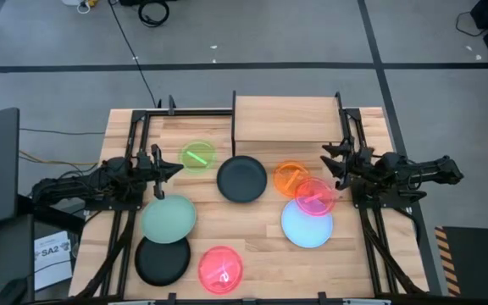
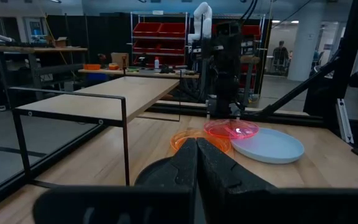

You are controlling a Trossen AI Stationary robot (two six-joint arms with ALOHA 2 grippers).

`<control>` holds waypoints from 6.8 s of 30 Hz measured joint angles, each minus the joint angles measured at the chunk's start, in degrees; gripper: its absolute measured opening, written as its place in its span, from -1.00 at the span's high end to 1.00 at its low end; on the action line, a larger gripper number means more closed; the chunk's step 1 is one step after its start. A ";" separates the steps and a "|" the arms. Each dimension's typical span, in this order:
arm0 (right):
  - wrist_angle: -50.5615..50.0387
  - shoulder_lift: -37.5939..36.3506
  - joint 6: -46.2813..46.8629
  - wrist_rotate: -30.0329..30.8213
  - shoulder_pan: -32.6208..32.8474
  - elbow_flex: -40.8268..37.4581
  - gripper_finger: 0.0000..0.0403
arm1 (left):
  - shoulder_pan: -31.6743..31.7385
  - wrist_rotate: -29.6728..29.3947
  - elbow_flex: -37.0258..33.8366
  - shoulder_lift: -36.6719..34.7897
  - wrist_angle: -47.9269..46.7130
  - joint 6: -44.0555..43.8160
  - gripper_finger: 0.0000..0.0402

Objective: Place and stack plates onto a shelf
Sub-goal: Put the right pink plate on the shelf

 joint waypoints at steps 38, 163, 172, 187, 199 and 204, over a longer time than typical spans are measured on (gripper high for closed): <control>-74.04 40.23 36.76 -8.92 -7.48 44.61 0.02 | 0.00 0.00 0.00 0.00 0.10 -0.02 0.94; -82.10 88.61 2.60 -31.55 -24.02 44.61 0.39 | 0.01 0.01 0.00 -0.02 -0.03 -0.06 0.94; -82.10 88.61 2.57 -31.55 -24.02 44.59 0.59 | -0.01 0.01 0.00 -0.02 -0.04 -0.06 0.94; -82.15 88.61 2.56 -31.56 -24.04 44.61 0.97 | 0.01 0.00 0.00 -0.02 -0.06 -0.06 0.94; -82.58 88.61 2.59 -32.59 -24.04 44.61 0.97 | 0.01 0.01 0.00 -0.02 -0.05 -0.04 0.94; -83.59 88.61 2.60 -34.50 -24.04 44.61 0.98 | -0.01 0.02 0.00 -0.02 -0.03 -0.04 0.94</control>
